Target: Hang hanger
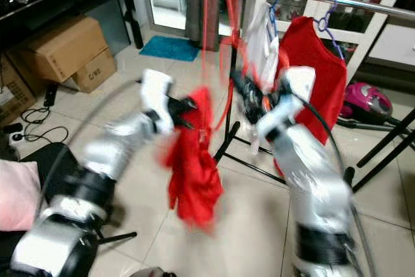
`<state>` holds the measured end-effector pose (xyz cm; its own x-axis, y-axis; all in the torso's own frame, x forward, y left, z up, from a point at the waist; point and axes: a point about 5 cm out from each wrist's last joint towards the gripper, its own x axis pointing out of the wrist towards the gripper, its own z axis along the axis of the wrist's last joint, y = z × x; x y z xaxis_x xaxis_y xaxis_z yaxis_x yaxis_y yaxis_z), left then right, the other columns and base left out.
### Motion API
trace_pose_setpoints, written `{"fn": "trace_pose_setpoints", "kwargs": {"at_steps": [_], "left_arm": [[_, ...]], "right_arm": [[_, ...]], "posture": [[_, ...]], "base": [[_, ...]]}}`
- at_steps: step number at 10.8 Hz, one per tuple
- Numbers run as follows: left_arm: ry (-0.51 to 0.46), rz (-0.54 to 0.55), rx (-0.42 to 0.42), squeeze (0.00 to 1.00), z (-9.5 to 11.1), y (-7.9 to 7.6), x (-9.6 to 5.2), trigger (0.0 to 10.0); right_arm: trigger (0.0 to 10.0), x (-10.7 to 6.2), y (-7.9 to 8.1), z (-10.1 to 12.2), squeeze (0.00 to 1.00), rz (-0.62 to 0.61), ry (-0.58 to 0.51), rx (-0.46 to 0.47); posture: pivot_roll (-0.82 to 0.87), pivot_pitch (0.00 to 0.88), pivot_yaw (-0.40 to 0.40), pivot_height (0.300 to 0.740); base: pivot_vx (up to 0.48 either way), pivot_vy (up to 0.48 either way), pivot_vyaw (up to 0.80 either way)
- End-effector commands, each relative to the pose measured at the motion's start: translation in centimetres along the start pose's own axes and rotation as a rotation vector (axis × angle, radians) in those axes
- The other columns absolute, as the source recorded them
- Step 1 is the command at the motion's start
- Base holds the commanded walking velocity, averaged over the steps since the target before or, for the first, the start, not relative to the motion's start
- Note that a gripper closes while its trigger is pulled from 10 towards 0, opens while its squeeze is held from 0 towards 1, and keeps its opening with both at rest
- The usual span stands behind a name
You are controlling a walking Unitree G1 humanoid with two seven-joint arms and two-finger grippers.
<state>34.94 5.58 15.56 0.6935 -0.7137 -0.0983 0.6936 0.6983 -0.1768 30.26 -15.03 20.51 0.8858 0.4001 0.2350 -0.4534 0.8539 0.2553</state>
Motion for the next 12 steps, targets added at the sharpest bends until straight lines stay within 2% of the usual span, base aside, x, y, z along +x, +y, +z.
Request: {"fn": "trace_pose_setpoints", "kwargs": {"at_steps": [1, 2, 3, 4, 5, 6, 7, 8, 9, 10, 11, 12], "left_arm": [[-0.014, -0.041, 0.042, 0.0, 0.7, -0.7, -0.1, 0.0], [-0.002, -0.006, 0.073, 0.0, 0.0, -0.3, -1.3, 0.0], [-0.017, 0.147, 0.092, 0.0, -0.4, 1.7, -3.0, 4.7], [-0.011, 0.371, 0.101, 0.0, -1.1, 4.2, -5.4, 10.0], [0.028, 0.432, 0.147, 0.0, -2.0, 5.0, -6.8, 10.0], [0.052, 0.459, 0.23, 0.0, -2.9, 4.9, -8.5, 10.0], [0.034, 0.454, 0.223, 0.0, -3.2, 4.5, -8.8, 10.0], [0.047, 0.429, 0.246, 0.0, -3.6, 4.2, -8.8, 10.0], [0.044, 0.388, 0.234, 0.0, -4.0, 3.7, -8.6, 10.0], [0.028, 0.425, 0.224, 0.0, -4.2, 3.7, -8.6, 10.0], [0.031, 0.434, 0.227, 0.0, -4.3, 3.6, -8.5, 10.0], [0.047, 0.416, 0.216, 0.0, -4.5, 3.5, -8.4, 10.0]], "right_arm": [[0.0, 0.1, -1.1, 0.5, 0.0, -0.093, -0.024, -0.029], [0.0, -0.9, -3.1, 0.0, 0.0, -0.217, 0.058, -0.135], [10.0, -2.8, -4.6, -1.4, 0.0, -0.291, 0.169, -0.192], [10.0, -5.6, -5.6, -3.5, 0.0, -0.35, 0.306, -0.237], [10.0, -7.5, -6.0, -4.8, 0.0, -0.372, 0.377, -0.253], [10.0, -10.4, -7.2, -6.1, 0.0, -0.541, 0.442, -0.275], [10.0, -11.7, -7.3, -6.4, 0.0, -0.587, 0.438, -0.246], [10.0, -12.0, -7.1, -6.4, 0.0, -0.614, 0.425, -0.254], [10.0, -12.0, -6.5, -6.4, 0.0, -0.598, 0.408, -0.232], [10.0, -11.9, -5.8, -6.6, 0.0, -0.576, 0.403, -0.231], [10.0, -11.8, -5.3, -6.7, 0.0, -0.618, 0.385, -0.17], [10.0, -11.3, -5.2, -6.5, 0.0, -0.644, 0.366, -0.153]], "posture": [[-0.07, 0.0, 0.084, 0.74], [-0.07, 0.0, 0.078, 0.74], [-0.06, 0.0, 0.067, 0.74], [-0.06, 0.0, 0.061, 0.74], [-0.06, 0.0, 0.059, 0.74], [-0.07, 0.0, 0.074, 0.74], [-0.08, 0.0, 0.086, 0.74], [-0.09, 0.0, 0.097, 0.74], [-0.09, 0.0, 0.105, 0.74], [-0.1, 0.0, 0.109, 0.74], [-0.1, 0.0, 0.107, 0.74], [-0.1, 0.0, 0.102, 0.74]], "base": [[0.0, 0.0, 0.0], [0.0, 0.0, 0.0], [0.0, 0.0, 0.0], [0.0, 0.0, 0.0], [0.0, 0.0, 0.0], [0.0, 0.0, 0.0], [0.0, 0.0, -0.8], [0.0, 0.0, -0.8], [0.0, 0.0, -0.8], [0.0, 0.0, -0.8], [0.0, 0.0, -0.8], [0.0, 0.0, -0.8]]}}
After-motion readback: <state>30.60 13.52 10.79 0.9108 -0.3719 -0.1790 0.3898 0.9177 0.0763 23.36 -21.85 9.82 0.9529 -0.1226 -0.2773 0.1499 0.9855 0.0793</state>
